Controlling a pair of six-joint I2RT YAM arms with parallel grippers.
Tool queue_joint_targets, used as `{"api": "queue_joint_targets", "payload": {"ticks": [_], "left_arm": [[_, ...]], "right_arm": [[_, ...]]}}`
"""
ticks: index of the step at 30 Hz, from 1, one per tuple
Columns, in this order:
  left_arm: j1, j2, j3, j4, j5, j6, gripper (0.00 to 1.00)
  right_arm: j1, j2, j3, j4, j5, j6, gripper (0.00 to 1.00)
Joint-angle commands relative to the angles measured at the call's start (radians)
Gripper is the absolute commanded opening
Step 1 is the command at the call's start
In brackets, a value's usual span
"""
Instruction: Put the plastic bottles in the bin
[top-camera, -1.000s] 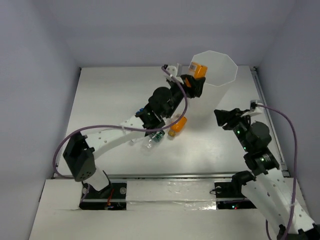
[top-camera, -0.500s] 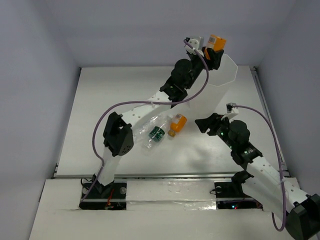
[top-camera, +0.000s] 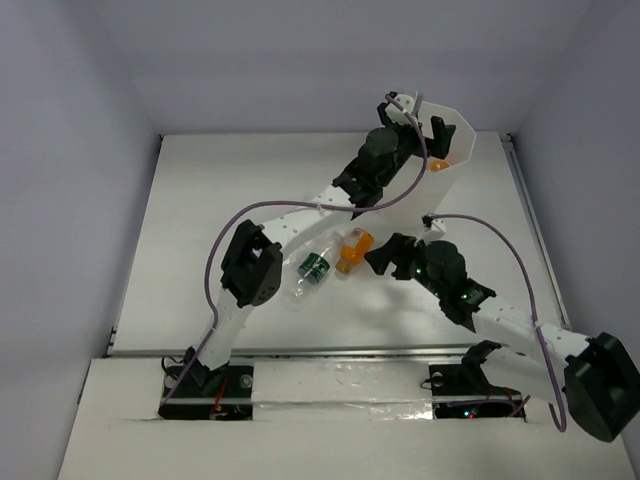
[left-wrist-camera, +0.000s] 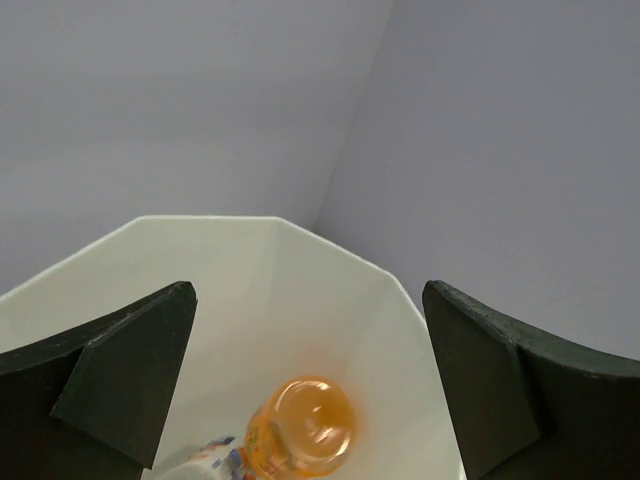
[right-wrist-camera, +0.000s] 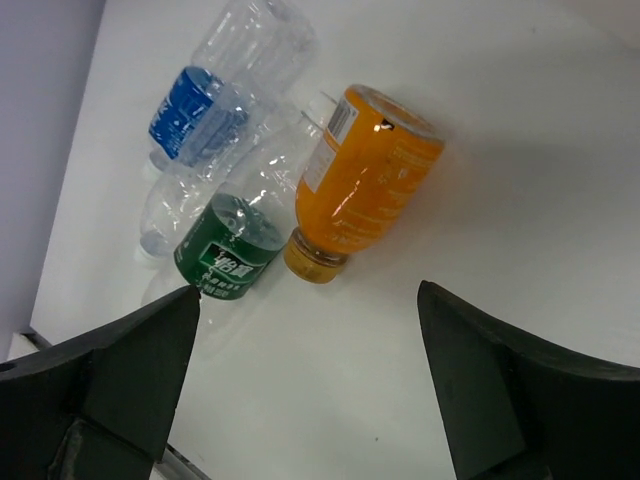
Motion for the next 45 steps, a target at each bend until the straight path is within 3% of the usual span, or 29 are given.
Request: {"api": "queue_joint_targets", "payload": {"ticks": [1, 5, 13, 17, 24, 29, 32, 35, 36, 40, 45], "left_arm": [[0.007, -0.173, -0.087, 0.091, 0.006, 0.012, 0.97], [0.007, -0.343, -0.299, 0.130, -0.007, 0.001, 0.97], [0.007, -0.759, -0.955, 0.193, -0.078, -0.163, 0.92], [-0.002, -0.893, -1.174, 0.113, -0.138, -0.198, 0.90], [-0.031, -0.981, -1.324, -0.136, -0.247, -0.213, 0.92], [-0.062, -1.000, -1.374, -0.273, -0.333, -0.224, 0.93], [-0.071, -1.001, -1.397, -0.318, -0.333, -0.232, 0.93], [-0.071, -1.001, -1.414, -0.359, -0.342, -0.238, 0.93], [-0.071, -1.004, -1.422, -0.375, -0.345, -0.241, 0.93], [-0.080, -0.998, -1.434, -0.393, -0.351, -0.238, 0.92], [-0.080, -0.952, -1.420, -0.389, -0.346, -0.226, 0.92]], "right_arm": [[0.049, 0.089, 0.042, 0.144, 0.105, 0.081, 0.95], [0.064, 0.213, 0.056, 0.220, 0.159, 0.151, 0.98], [0.064, 0.415, 0.103, 0.358, 0.211, 0.159, 1.00], [0.064, 0.508, 0.133, 0.431, 0.214, 0.173, 1.00], [0.064, 0.632, 0.186, 0.458, 0.227, 0.185, 0.99], [0.064, 0.664, 0.189, 0.464, 0.265, 0.196, 0.94], [0.064, 0.696, 0.191, 0.473, 0.276, 0.205, 0.87], [0.064, 0.707, 0.177, 0.493, 0.294, 0.211, 0.75], [0.064, 0.703, 0.170, 0.499, 0.297, 0.210, 0.64], [0.064, 0.644, 0.116, 0.528, 0.308, 0.211, 0.49], [0.087, 0.433, 0.033, 0.487, 0.313, 0.196, 0.48]]}}
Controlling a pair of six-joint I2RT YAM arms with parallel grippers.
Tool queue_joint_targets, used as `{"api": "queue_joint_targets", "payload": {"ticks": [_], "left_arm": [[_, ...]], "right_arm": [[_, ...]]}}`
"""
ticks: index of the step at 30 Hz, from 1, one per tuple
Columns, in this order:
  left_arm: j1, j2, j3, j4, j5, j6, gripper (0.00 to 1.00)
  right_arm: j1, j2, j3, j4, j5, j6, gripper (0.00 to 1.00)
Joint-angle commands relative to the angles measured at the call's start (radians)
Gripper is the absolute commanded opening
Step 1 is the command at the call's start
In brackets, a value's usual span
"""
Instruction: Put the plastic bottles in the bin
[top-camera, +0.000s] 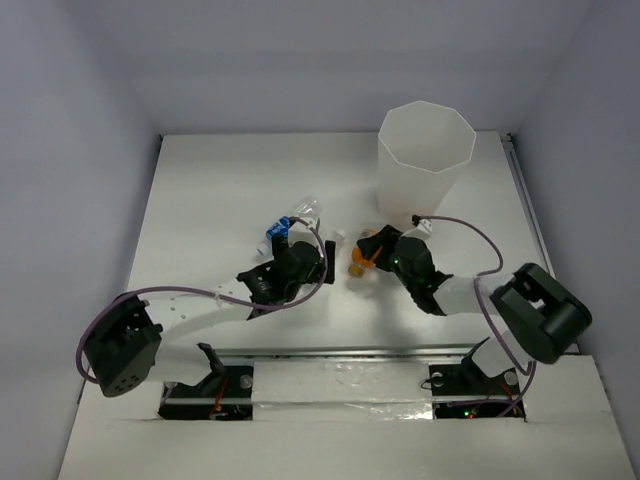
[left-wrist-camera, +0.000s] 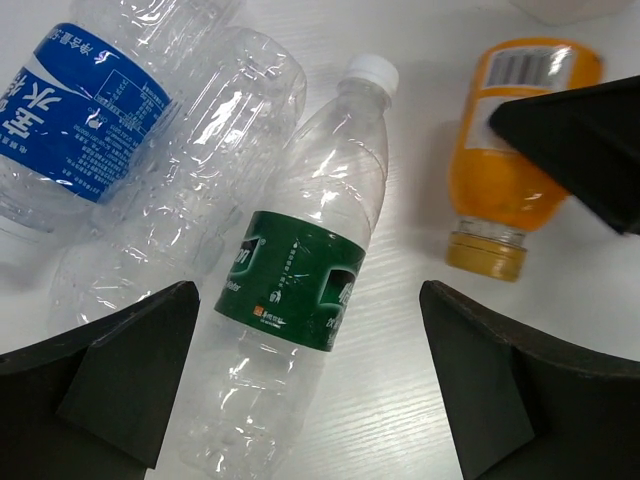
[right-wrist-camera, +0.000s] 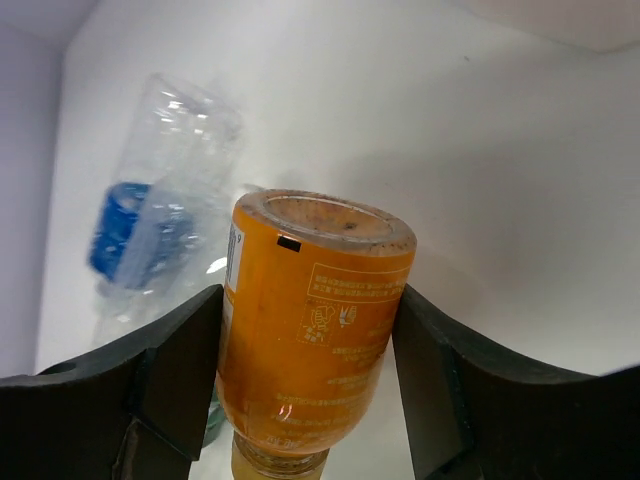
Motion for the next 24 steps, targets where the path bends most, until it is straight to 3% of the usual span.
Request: {"api": "queue_joint_targets", "payload": {"ticks": [1, 7, 11, 18, 24], "left_arm": [[-0.006, 0.017, 0.007, 0.008, -0.021, 0.007, 0.91], [-0.006, 0.080, 0.047, 0.035, -0.016, 0.033, 0.90], [-0.015, 0.112, 0.063, 0.057, -0.015, 0.050, 0.89], [-0.015, 0.148, 0.087, 0.075, -0.035, 0.064, 0.88], [-0.024, 0.183, 0.092, 0.091, -0.070, 0.075, 0.88]], "right_arm": [[0.035, -0.181, -0.032, -0.003, 0.069, -0.021, 0.48], [0.129, -0.627, -0.016, -0.252, 0.198, -0.098, 0.48], [0.129, -0.825, 0.058, -0.366, 0.212, -0.196, 0.48], [0.129, -0.838, 0.260, -0.429, 0.198, -0.352, 0.48], [0.120, -0.742, 0.431, -0.413, 0.405, -0.601, 0.46]]}}
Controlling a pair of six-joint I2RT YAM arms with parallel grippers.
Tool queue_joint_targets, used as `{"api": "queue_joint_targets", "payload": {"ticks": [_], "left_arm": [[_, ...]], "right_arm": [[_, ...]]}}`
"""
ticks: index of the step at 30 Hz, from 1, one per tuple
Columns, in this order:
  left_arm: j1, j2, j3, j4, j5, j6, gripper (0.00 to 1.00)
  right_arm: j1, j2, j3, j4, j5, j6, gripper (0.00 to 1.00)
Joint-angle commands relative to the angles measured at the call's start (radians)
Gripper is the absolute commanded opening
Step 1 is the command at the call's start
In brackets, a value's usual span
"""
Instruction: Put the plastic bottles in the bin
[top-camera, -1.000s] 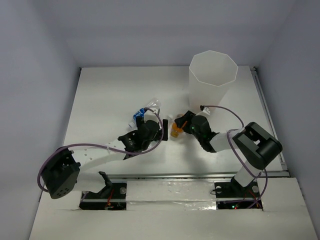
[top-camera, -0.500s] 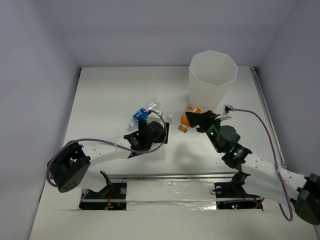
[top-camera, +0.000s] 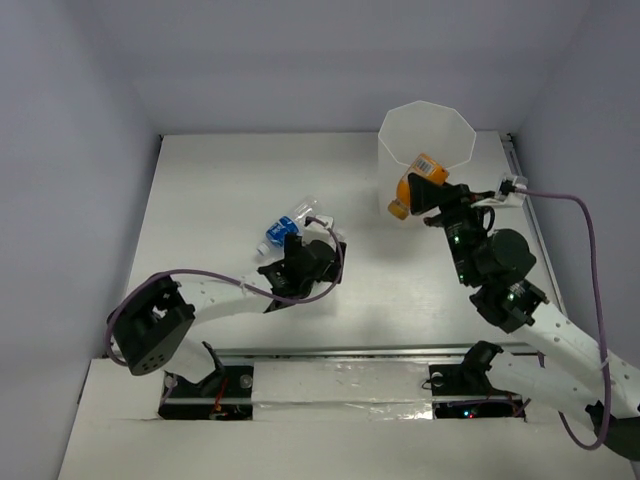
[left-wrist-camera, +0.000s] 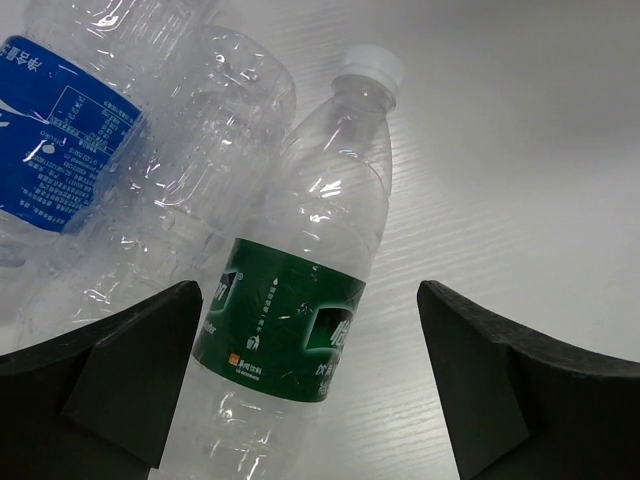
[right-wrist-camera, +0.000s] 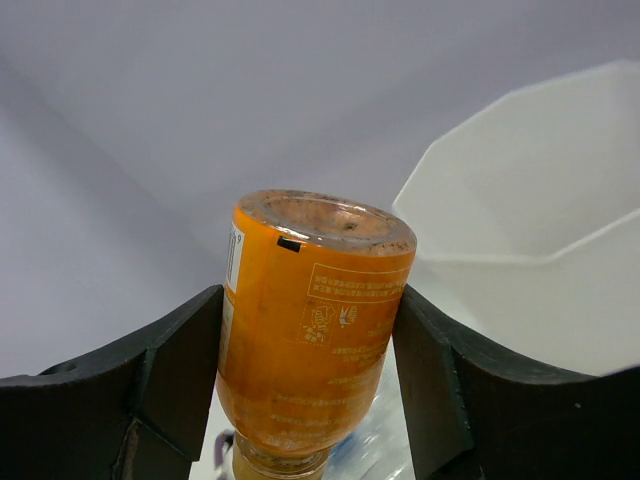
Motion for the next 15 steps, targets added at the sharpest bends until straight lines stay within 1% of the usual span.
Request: {"api": "queue_joint_targets", "payload": {"ticks": [1, 2, 6, 7, 8, 11, 14, 15], "left_arm": [[-0.010, 0.016, 0.035, 0.034, -0.033, 0.021, 0.88], [-0.010, 0.022, 0.034, 0.035, -0.035, 0.025, 0.88], [-0.019, 0.046, 0.035, 0.041, -0.064, 0.030, 0.88], [-0.019, 0.048, 0.034, 0.044, -0.068, 0.031, 0.88], [-0.019, 0.051, 0.034, 0.048, -0.068, 0.030, 0.88], [-0.029, 0.062, 0.035, 0.054, -0.073, 0.033, 0.88], [-0.029, 0.074, 0.040, 0.051, -0.082, 0.035, 0.88], [-0.029, 0.082, 0.042, 0.051, -0.084, 0.036, 0.88]], "right_arm": [[-0.017, 0.059, 0.150, 0.007, 0.185, -0.224, 0.46], [-0.031, 0.078, 0.179, 0.007, 0.198, -0.282, 0.46], [-0.130, 0.194, 0.293, 0.041, 0.207, -0.405, 0.45], [-0.175, 0.220, 0.307, 0.079, 0.218, -0.434, 0.45], [-0.202, 0.277, 0.343, 0.079, 0.213, -0.455, 0.45], [-0.307, 0.393, 0.407, 0.056, 0.160, -0.451, 0.45], [-0.359, 0.469, 0.480, 0.033, 0.109, -0.448, 0.47], [-0.359, 0.515, 0.509, 0.032, 0.100, -0.451, 0.48]]}}
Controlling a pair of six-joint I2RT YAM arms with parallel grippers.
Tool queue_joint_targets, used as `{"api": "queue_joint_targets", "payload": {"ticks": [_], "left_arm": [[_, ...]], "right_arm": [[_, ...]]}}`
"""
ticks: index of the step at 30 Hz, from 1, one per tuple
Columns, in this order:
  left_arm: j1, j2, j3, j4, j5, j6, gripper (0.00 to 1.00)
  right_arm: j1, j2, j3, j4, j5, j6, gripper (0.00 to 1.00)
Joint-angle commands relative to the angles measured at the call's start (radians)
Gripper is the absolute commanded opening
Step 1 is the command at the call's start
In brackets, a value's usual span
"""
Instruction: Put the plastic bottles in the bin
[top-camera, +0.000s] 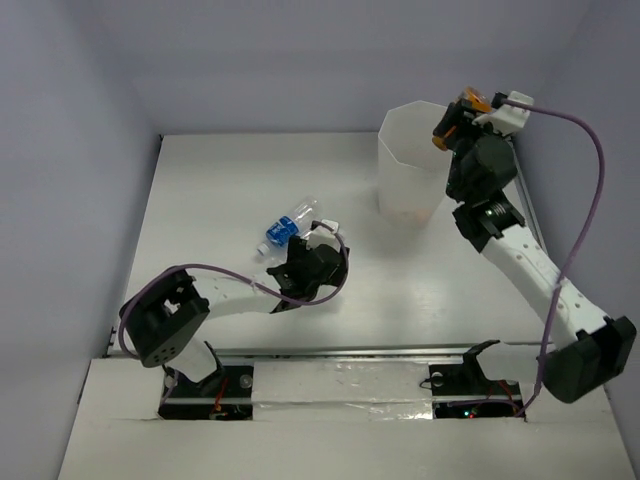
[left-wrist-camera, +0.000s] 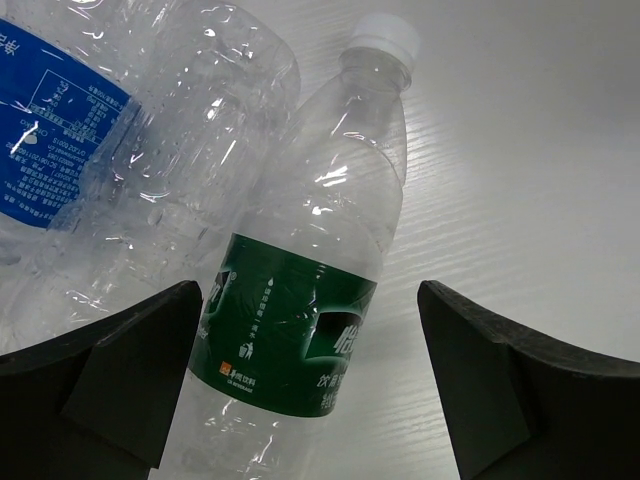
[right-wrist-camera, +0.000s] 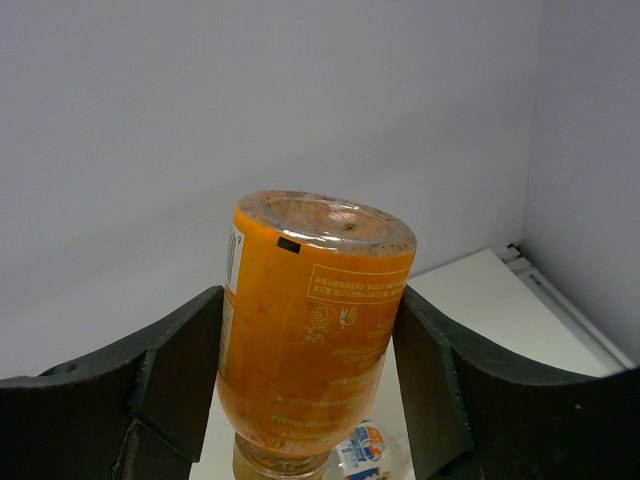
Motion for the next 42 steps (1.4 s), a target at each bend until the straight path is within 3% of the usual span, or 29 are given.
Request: {"api": "queue_joint_targets", "payload": {"ticks": [1, 5, 8, 9, 13, 18, 26, 33, 42], "left_arm": [[-0.006, 0.012, 0.041, 0.030, -0.034, 0.012, 0.88], [-0.015, 0.032, 0.046, 0.025, -0.057, 0.015, 0.88], [-0.015, 0.050, 0.050, 0.024, -0.073, 0.017, 0.88], [-0.015, 0.058, 0.052, 0.022, -0.076, 0.017, 0.88], [-0.015, 0.076, 0.061, 0.022, -0.088, 0.023, 0.88], [-0.033, 0.096, 0.073, 0.024, -0.093, 0.023, 0.81], [-0.064, 0.072, 0.084, 0.014, -0.076, 0.001, 0.45], [-0.073, -0.053, 0.076, 0.047, 0.022, -0.034, 0.43], [-0.073, -0.370, 0.109, 0.149, 0.128, 0.000, 0.44]], "right_arm": [[-0.035, 0.086, 0.098, 0.005, -0.047, -0.050, 0.48], [-0.046, 0.166, 0.146, -0.012, -0.056, -0.059, 0.51], [-0.055, 0.192, 0.164, -0.035, -0.053, -0.033, 0.67], [-0.055, 0.192, 0.164, -0.045, -0.053, -0.024, 0.82], [-0.055, 0.152, 0.114, -0.048, -0.100, 0.025, 0.93], [-0.055, 0.039, 0.005, -0.043, -0.160, 0.104, 0.93], [-0.055, -0.139, -0.142, -0.057, -0.224, 0.194, 0.92], [-0.055, -0.329, -0.290, -0.088, -0.258, 0.266, 0.92], [-0.055, -0.568, -0.420, -0.189, -0.292, 0.321, 0.92]]}}
